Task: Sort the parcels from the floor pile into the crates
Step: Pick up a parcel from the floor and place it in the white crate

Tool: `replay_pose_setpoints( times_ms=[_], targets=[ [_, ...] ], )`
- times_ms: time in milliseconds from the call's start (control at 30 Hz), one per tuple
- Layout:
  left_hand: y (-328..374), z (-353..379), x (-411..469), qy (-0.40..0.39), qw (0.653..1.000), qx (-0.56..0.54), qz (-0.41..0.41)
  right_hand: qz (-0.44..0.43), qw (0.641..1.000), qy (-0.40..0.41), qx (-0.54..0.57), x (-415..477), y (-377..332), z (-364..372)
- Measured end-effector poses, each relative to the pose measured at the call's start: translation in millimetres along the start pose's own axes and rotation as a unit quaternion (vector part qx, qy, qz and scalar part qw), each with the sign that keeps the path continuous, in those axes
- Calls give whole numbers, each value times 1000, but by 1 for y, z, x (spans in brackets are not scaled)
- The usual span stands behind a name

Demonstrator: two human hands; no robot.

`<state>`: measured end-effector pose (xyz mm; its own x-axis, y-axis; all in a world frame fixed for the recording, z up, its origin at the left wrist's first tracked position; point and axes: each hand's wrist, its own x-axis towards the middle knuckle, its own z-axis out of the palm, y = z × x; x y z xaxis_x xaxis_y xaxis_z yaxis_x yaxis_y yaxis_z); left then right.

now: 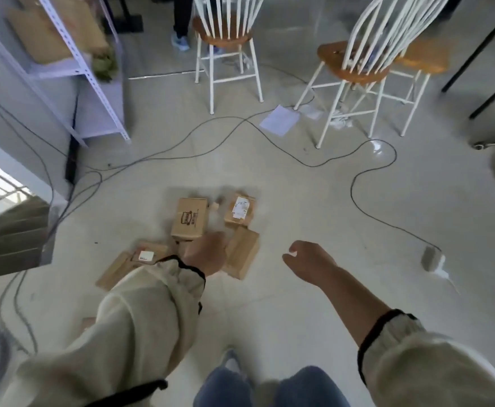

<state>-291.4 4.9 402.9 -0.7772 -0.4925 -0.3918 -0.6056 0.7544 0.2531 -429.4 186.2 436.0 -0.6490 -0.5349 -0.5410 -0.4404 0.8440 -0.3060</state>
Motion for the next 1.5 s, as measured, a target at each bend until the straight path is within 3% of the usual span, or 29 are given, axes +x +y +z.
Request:
replay_pose_setpoints(
  times_ms=[133, 200, 300, 367, 500, 667, 833, 967, 1033, 1133, 1300, 1500],
  targets=[
    [-34, 108, 101, 12, 998, 56, 31, -11, 1000, 8, 21, 123, 31, 81],
    [-63, 171, 151, 46, 997, 58, 22, 4, 996, -2, 88, 193, 51, 135],
    [-109, 275, 225, 75, 996, -37, -10, 70, 953, 19, 295, 301, 84, 223],
    [-133, 338, 267, 88, 988, -115, -59, 62, 944, 35, 321, 365, 98, 279],
    [-178, 423, 313, 91, 984, -97, -116, 47, 936, -8, 347, 446, 102, 358],
    [-178, 454, 317, 112, 976, -156, -100, 53, 901, -85, 421, 458, 104, 393],
    [-162, 458, 331, 102, 979, -166, -60, 44, 877, -83, 471, 464, 124, 402],
    [-169, 464, 352, 140, 933, -319, -84, 42, 865, -104, 489, 482, 149, 388],
    [-171, 474, 357, 120, 922, -354, -98, 60, 869, -94, 482, 481, 163, 385],
    [-164, 497, 358, 43, 937, -334, -95, 112, 874, -76, 467, 474, 189, 389],
    [-134, 504, 366, -44, 931, -358, -47, 160, 891, -81, 418, 482, 220, 390],
    [-104, 515, 359, -14, 977, -209, -29, 174, 852, -124, 478, 475, 230, 411]
  ],
)
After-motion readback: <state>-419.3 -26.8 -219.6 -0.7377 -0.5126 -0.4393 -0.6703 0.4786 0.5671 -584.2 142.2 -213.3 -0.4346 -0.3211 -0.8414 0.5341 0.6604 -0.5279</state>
